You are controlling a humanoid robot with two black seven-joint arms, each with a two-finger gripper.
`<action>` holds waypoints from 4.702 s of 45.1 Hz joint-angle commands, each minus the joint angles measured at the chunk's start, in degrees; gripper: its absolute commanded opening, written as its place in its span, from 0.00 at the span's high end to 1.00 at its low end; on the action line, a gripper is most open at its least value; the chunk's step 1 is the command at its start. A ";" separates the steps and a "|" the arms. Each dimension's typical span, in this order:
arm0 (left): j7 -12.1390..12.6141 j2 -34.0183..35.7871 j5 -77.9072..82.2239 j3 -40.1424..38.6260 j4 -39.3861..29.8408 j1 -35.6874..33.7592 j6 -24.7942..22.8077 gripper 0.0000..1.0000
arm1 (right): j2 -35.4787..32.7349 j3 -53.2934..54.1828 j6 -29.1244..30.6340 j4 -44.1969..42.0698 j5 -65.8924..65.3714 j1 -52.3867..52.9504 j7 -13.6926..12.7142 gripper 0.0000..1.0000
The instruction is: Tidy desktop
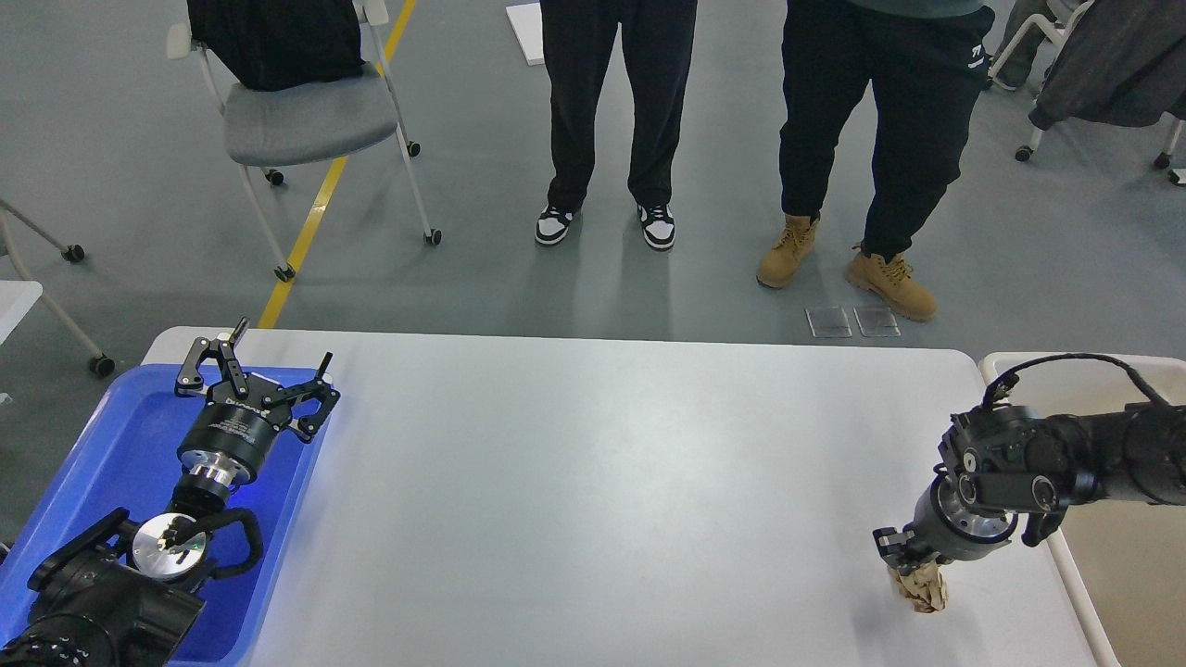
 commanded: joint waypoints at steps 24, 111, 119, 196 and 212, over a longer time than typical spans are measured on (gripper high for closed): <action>0.02 0.00 0.09 0.07 0.00 0.00 0.00 0.00 | -13.82 -5.83 10.49 12.06 0.26 21.11 1.07 1.00; -0.06 0.00 0.00 -0.02 0.00 0.00 0.00 0.00 | -10.67 28.07 -26.06 -50.76 11.59 -26.58 0.81 1.00; 0.02 0.00 0.00 -0.02 0.00 0.00 0.00 0.00 | -7.33 39.76 -28.96 -51.83 12.30 -29.83 0.46 1.00; -0.06 0.00 -0.09 -0.02 0.00 0.00 0.00 0.00 | -11.80 59.99 -15.96 -50.51 22.05 -28.96 0.90 0.00; -0.06 0.00 -0.09 -0.02 0.00 0.00 0.00 0.00 | -24.72 46.72 -15.52 -25.57 19.24 -13.68 0.99 0.00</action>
